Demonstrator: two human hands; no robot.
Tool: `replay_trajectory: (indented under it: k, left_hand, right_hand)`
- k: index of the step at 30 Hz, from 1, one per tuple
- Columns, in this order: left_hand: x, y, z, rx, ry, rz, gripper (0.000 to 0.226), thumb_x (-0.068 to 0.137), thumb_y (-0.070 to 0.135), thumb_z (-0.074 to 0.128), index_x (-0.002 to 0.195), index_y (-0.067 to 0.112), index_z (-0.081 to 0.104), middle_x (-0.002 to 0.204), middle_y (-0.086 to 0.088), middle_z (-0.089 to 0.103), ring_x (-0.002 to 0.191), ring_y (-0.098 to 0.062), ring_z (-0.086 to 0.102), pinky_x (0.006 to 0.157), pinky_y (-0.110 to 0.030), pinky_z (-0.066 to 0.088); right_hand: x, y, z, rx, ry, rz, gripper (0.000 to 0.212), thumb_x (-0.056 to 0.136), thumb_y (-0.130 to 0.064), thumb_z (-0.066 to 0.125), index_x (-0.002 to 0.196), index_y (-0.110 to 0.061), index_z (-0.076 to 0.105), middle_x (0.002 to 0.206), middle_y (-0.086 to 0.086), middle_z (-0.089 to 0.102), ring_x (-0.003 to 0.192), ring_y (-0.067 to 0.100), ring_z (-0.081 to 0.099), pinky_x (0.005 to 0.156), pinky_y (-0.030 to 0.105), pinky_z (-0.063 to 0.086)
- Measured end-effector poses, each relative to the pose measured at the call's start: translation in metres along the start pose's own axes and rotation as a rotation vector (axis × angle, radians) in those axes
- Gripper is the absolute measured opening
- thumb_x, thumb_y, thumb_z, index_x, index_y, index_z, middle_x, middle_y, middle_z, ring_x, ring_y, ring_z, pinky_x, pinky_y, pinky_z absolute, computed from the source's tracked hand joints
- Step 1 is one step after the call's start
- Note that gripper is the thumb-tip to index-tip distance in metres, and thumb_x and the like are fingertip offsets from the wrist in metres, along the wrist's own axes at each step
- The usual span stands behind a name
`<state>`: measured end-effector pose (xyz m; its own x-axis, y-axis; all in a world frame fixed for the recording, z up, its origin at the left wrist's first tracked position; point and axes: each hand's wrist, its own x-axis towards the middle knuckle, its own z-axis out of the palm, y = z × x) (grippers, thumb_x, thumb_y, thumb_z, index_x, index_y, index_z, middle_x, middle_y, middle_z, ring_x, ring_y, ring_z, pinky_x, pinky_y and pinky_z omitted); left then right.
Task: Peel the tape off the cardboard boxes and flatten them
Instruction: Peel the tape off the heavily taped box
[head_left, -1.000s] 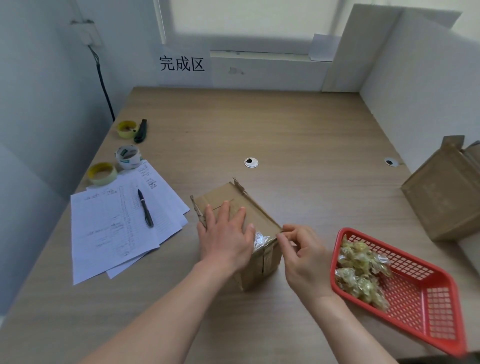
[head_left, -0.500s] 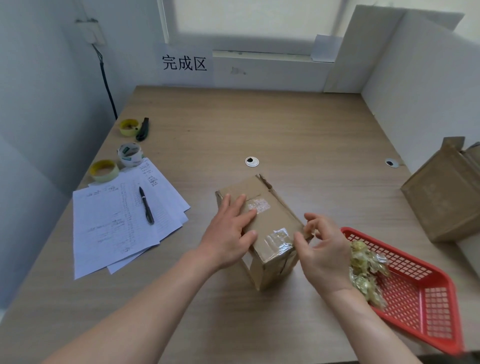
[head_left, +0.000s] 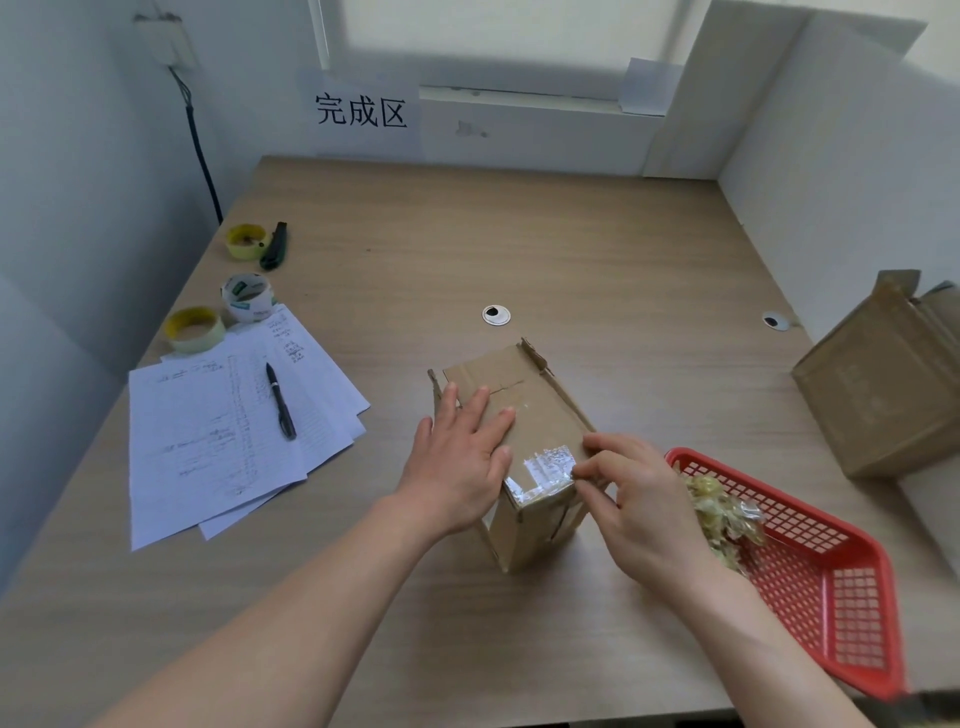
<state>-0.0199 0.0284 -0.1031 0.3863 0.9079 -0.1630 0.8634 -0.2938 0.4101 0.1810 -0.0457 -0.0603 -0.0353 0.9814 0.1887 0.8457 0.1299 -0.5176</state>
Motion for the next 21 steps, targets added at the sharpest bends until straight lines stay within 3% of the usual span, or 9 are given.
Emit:
replay_trajectory:
  k: [3, 5, 9, 11, 13, 15, 17, 19, 21]
  left_hand:
    - [0.000, 0.000, 0.002, 0.024, 0.009, -0.003, 0.053, 0.105, 0.042, 0.024, 0.156, 0.039, 0.014, 0.167, 0.007, -0.004, 0.151, -0.024, -0.018, 0.121, -0.050, 0.007]
    - [0.000, -0.001, 0.003, 0.032, 0.012, -0.005, 0.053, 0.105, 0.042, 0.023, 0.156, 0.039, 0.014, 0.167, 0.007, -0.004, 0.151, -0.024, -0.017, 0.120, -0.050, 0.007]
    - [-0.001, 0.000, 0.006, 0.016, 0.002, 0.003, 0.053, 0.105, 0.042, 0.023, 0.156, 0.038, 0.013, 0.167, 0.008, -0.005, 0.151, -0.022, -0.018, 0.120, -0.051, 0.004]
    - [0.001, 0.001, 0.005, 0.009, 0.006, 0.008, 0.053, 0.105, 0.042, 0.024, 0.157, 0.038, 0.013, 0.167, 0.008, -0.005, 0.151, -0.022, -0.018, 0.120, -0.050, 0.004]
    - [0.004, 0.003, 0.004, -0.003, 0.013, 0.020, 0.053, 0.105, 0.041, 0.025, 0.157, 0.038, 0.014, 0.167, 0.007, -0.005, 0.152, -0.023, -0.017, 0.120, -0.048, 0.005]
    - [0.005, 0.004, 0.002, -0.008, 0.012, 0.034, 0.053, 0.105, 0.041, 0.026, 0.157, 0.037, 0.016, 0.167, 0.006, -0.004, 0.152, -0.023, -0.016, 0.121, -0.048, 0.007]
    - [0.003, 0.002, 0.003, -0.020, 0.008, 0.039, 0.053, 0.105, 0.041, 0.026, 0.157, 0.037, 0.016, 0.167, 0.007, -0.004, 0.152, -0.022, -0.016, 0.121, -0.048, 0.008]
    - [0.002, 0.001, 0.004, -0.033, 0.002, 0.036, 0.053, 0.105, 0.042, 0.026, 0.157, 0.038, 0.015, 0.167, 0.007, -0.005, 0.152, -0.022, -0.016, 0.121, -0.049, 0.009]
    - [0.003, 0.002, 0.004, -0.037, -0.002, 0.038, 0.053, 0.105, 0.041, 0.026, 0.157, 0.037, 0.015, 0.167, 0.007, -0.005, 0.152, -0.022, -0.016, 0.121, -0.049, 0.009]
  right_hand:
    - [0.003, -0.002, -0.002, 0.118, -0.057, 0.115, 0.012, 0.089, -0.009, 0.071, 0.080, -0.016, 0.070, 0.121, -0.006, 0.062, 0.113, 0.012, 0.053, 0.089, 0.017, 0.034]
    - [0.003, -0.002, -0.003, 0.329, -0.146, 0.229, 0.021, 0.092, -0.008, 0.066, 0.074, -0.019, 0.064, 0.126, -0.014, 0.055, 0.113, 0.004, 0.051, 0.087, 0.012, 0.036]
    - [-0.002, 0.000, -0.009, 0.728, -0.301, 0.337, 0.020, 0.083, -0.021, 0.071, 0.071, -0.011, 0.059, 0.132, -0.014, 0.050, 0.119, -0.003, 0.050, 0.107, 0.030, 0.037]
    - [-0.004, -0.001, -0.009, 0.556, -0.254, 0.286, 0.020, 0.074, -0.029, 0.078, 0.081, -0.017, 0.064, 0.132, -0.015, 0.053, 0.116, -0.009, 0.050, 0.104, 0.021, 0.038]
    - [-0.008, -0.004, -0.005, 0.187, -0.107, 0.139, 0.038, 0.071, -0.030, 0.084, 0.104, -0.021, 0.066, 0.130, -0.011, 0.058, 0.120, 0.002, 0.054, 0.100, 0.014, 0.035]
    - [-0.014, -0.008, 0.004, -0.013, -0.027, 0.034, 0.071, 0.069, -0.034, 0.083, 0.133, -0.017, 0.055, 0.127, -0.003, 0.063, 0.130, 0.026, 0.051, 0.105, 0.031, 0.035]
    - [-0.016, -0.011, 0.008, -0.086, 0.019, 0.001, 0.088, 0.069, -0.039, 0.080, 0.146, -0.020, 0.043, 0.126, -0.002, 0.065, 0.135, 0.033, 0.045, 0.104, 0.044, 0.033]
    - [-0.014, -0.012, 0.014, -0.169, 0.064, -0.075, 0.072, 0.068, -0.041, 0.077, 0.135, -0.021, 0.058, 0.113, 0.001, 0.067, 0.122, 0.035, 0.052, 0.098, 0.047, 0.039]
    - [-0.012, -0.014, 0.019, -0.203, 0.098, -0.140, 0.044, 0.068, -0.036, 0.080, 0.109, -0.022, 0.073, 0.098, 0.001, 0.063, 0.102, 0.030, 0.056, 0.088, 0.044, 0.045]
